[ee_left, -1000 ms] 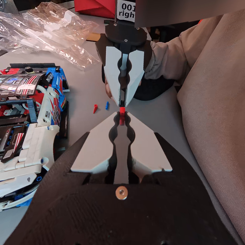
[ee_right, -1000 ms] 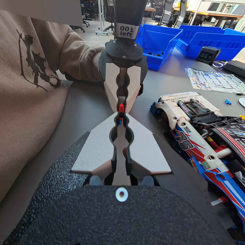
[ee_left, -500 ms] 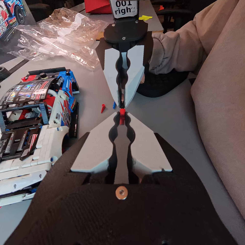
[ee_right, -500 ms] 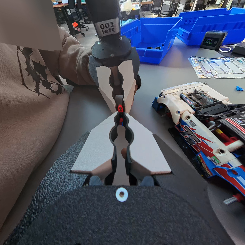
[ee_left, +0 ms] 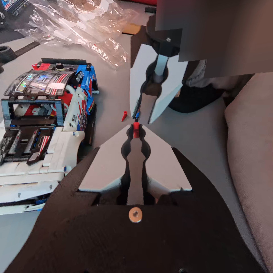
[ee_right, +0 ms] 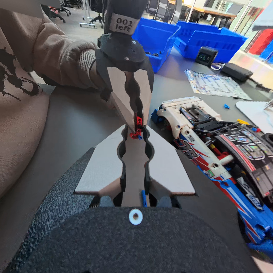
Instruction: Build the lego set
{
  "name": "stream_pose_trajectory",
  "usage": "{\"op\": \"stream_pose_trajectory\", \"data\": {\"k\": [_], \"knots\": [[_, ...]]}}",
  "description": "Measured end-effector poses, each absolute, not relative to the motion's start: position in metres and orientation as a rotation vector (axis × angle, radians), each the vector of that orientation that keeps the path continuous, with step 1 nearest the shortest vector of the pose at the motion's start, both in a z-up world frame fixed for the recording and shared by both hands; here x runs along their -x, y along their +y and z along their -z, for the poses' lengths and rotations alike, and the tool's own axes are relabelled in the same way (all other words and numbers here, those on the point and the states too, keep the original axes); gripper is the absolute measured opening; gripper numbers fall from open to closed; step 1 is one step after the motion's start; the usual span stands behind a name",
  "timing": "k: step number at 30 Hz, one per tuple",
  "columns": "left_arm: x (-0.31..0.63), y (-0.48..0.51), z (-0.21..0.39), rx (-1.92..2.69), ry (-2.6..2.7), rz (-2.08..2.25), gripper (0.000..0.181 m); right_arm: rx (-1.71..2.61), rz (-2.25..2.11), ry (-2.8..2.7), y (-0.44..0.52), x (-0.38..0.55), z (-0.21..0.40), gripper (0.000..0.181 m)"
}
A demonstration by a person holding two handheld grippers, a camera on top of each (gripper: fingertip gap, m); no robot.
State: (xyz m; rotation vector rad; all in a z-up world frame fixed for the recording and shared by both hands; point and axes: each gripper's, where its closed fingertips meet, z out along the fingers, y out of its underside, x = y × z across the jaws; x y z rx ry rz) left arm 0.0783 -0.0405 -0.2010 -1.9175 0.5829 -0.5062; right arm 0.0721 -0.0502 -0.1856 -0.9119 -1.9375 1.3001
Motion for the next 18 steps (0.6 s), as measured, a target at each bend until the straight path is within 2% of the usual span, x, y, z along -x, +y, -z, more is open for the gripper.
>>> {"op": "stream_pose_trajectory", "data": {"k": [3, 8, 18], "knots": [[-0.068, -0.036, 0.191, 1.897, 0.348, 0.728, 0.005, 0.789, -1.094, -1.870, -0.048, -0.064, 0.182, 0.027], [-0.064, -0.032, 0.180, 1.822, 0.079, 1.010, 0.005, 0.820, -0.851, -1.813, -0.040, -0.047, 0.186, 0.030], [-0.064, -0.025, 0.186, 1.798, -0.113, 1.114, 0.005, 0.865, -0.809, -1.779, -0.036, -0.043, 0.185, 0.019]]}}
